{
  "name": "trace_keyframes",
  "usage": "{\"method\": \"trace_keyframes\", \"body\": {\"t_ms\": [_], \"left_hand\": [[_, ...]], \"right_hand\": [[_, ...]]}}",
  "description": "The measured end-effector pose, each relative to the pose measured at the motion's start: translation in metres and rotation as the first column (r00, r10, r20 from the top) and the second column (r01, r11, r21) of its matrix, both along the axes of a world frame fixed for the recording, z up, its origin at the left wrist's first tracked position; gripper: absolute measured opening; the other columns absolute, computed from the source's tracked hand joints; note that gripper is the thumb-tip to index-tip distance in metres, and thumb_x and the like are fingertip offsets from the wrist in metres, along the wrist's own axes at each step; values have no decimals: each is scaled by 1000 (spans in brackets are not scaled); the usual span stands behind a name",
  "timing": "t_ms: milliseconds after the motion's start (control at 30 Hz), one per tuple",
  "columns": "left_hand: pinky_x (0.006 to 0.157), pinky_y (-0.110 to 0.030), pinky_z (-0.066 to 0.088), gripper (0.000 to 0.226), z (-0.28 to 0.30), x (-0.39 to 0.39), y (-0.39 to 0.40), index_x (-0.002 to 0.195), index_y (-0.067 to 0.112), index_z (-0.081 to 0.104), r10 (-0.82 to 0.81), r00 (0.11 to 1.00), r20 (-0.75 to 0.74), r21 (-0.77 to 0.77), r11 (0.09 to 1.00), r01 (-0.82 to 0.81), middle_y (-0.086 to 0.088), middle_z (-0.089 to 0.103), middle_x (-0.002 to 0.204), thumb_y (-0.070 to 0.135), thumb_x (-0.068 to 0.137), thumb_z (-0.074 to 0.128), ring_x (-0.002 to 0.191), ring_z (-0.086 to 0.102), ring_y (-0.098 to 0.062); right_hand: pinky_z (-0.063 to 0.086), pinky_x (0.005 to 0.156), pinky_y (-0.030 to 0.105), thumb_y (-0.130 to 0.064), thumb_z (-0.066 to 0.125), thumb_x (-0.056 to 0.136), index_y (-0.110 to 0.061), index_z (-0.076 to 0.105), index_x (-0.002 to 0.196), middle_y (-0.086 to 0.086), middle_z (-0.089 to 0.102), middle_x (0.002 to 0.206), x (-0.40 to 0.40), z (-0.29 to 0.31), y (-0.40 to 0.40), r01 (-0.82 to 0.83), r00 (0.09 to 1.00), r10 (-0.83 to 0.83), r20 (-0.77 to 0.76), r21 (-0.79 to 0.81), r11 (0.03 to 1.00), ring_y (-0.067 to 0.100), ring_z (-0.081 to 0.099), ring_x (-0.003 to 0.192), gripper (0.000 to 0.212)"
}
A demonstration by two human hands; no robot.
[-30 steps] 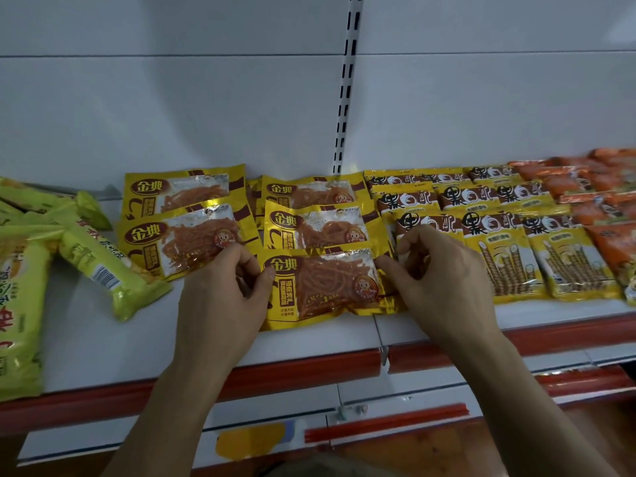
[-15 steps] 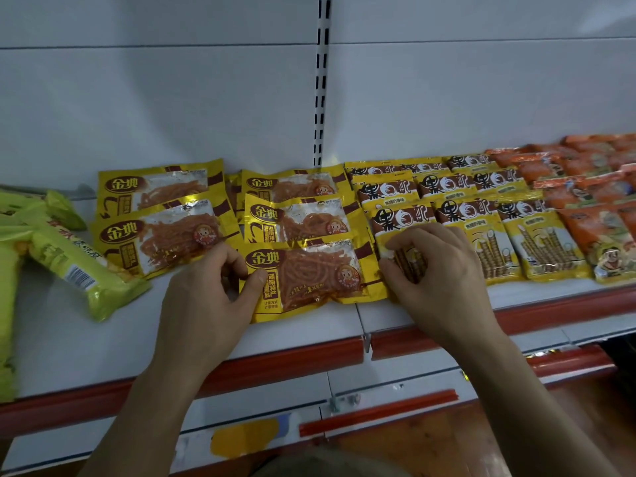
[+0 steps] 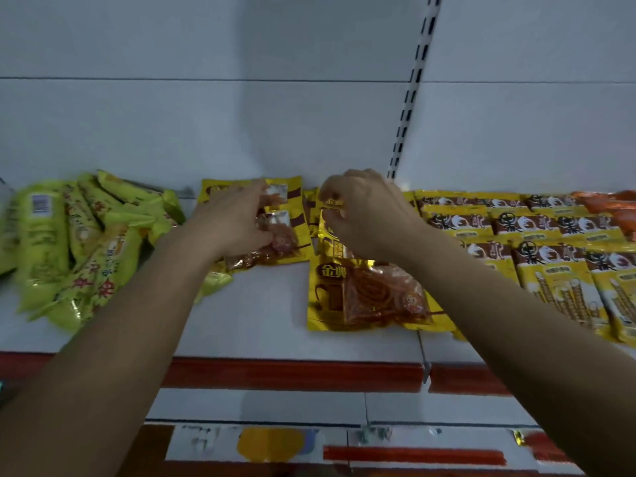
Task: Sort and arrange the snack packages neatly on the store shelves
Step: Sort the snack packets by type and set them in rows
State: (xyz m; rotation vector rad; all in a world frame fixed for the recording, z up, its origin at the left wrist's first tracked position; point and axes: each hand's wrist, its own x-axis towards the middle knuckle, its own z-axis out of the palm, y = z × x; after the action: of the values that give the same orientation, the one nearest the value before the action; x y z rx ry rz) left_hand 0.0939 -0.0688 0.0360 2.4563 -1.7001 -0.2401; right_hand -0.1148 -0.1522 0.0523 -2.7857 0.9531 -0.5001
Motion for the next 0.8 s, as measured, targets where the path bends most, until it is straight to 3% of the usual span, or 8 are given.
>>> {"method": "trace_keyframes", "body": {"t_ms": [100,200,333,467,533,600,700,800], "left_hand": [[101,-51,48,88,-1,3,-2,149,23,38,-34,999,14,-20,999,34,-9,53,145,40,74,81,131,51,-34],[98,-41,48,67,-3,5,2,138,17,56,-63,998,-3,-68,996,62,-7,61,137,32,79,83,126,55,-30],[81,-33,44,35,3,13,18,114,21,65,-18,994,-109,-254,967,-10,-1,68,110,30,84,80,106,62,-25],[83,-32,47,26,21,22,36,114,28,58,3,923,-385,-581,776,-245,14,66,103,27,91,71,98,63,-11],[82,-27,49,25,27,23,41,117,26,58,2,888,-459,-653,677,-339,16,66,106,25,93,68,97,63,0],[82,-25,52,28,28,22,45,119,21,56,-12,866,-500,-684,618,-387,12,66,109,27,94,67,98,63,1],[82,-36,55,31,23,24,50,119,16,51,6,851,-525,-689,584,-429,5,66,108,30,95,65,97,65,-10],[81,-39,55,31,20,28,55,119,13,49,53,843,-535,-675,573,-464,9,64,101,27,96,64,92,65,-11]], "right_hand": [[52,91,47,-26,52,94,-21,64,120,5,67,118,27,-2,-18,9,1000,-9,2,85,996,31,60,110,28],[54,82,39,-25,49,96,-17,61,122,11,68,118,49,-7,-39,71,997,-71,-11,163,984,33,63,104,30],[55,88,43,-19,49,94,-12,62,123,16,66,122,71,-11,-56,108,990,-90,-109,181,977,37,62,110,32],[54,83,39,-47,69,86,-16,61,116,5,67,106,90,-17,-53,4,984,31,-177,194,981,30,63,102,43],[54,84,42,-63,71,81,-17,57,118,4,66,108,98,-22,-47,9,991,22,-131,235,972,27,61,100,61],[53,88,43,-52,77,81,-18,52,127,5,66,114,105,-26,-41,26,999,-17,-45,209,978,28,60,106,62],[50,78,35,-21,75,84,-22,51,130,0,67,99,110,-23,-35,-7,986,-23,162,179,984,27,62,103,52],[49,65,29,-15,70,84,-24,68,109,-5,67,83,105,-10,-33,-45,902,-130,411,390,920,22,66,90,26]]}}
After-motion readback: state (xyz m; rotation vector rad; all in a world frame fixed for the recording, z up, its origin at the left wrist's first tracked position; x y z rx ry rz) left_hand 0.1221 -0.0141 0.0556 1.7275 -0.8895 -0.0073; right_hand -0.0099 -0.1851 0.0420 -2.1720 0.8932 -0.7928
